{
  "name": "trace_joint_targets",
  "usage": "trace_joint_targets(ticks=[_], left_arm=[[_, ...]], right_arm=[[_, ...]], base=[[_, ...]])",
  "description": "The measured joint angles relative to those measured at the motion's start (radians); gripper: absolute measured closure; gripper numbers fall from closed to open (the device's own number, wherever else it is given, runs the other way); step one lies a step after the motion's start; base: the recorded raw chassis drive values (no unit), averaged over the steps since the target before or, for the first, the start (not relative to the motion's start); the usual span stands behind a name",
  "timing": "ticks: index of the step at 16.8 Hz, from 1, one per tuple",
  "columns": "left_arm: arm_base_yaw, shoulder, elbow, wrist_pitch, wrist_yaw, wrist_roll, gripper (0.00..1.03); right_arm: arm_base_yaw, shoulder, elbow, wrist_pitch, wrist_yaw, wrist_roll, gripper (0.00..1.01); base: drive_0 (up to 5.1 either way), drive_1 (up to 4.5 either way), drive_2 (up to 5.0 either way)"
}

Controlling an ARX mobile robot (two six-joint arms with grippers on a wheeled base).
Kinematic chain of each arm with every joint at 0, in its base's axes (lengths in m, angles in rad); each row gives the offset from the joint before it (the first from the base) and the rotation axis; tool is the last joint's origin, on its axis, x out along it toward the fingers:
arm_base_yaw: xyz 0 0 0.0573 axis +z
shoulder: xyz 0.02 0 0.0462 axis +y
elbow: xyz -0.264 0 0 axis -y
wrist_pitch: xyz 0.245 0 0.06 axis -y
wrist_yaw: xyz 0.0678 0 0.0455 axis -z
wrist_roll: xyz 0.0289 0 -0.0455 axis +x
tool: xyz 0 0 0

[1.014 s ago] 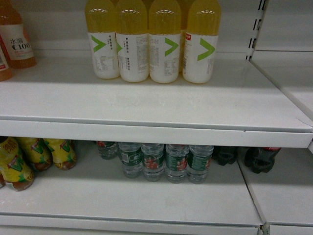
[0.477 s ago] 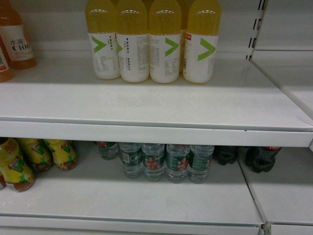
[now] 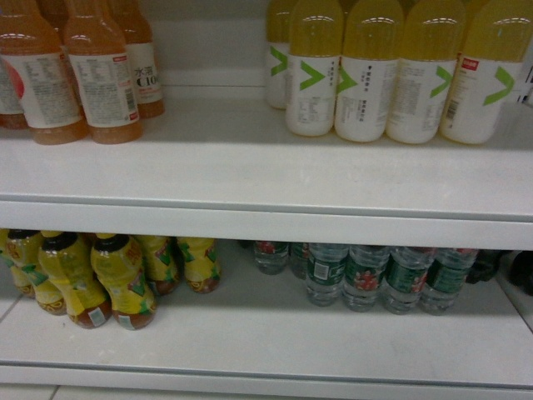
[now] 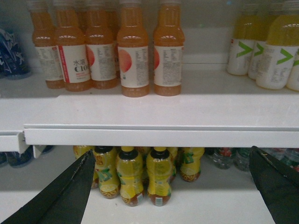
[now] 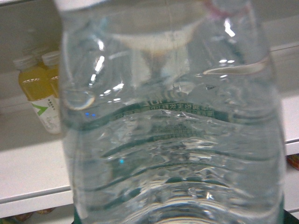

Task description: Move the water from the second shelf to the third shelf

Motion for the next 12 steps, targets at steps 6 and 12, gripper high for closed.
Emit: trace_joint_targets(ticks=[6,12], left_arm=[[0.000,0.000,0.000,0.001,0.000,0.000,0.05],[0.000,0.000,0.000,0.001,0.000,0.000,0.05]], right_arm=[[0.000,0.001,0.000,-0.001,0.000,0.000,0.58],[0.000,0.001,0.000,-0.002,0.000,0.000,0.58]], base=[[-4.4,2.07,2.1],[-4.3,2.12,2.1]])
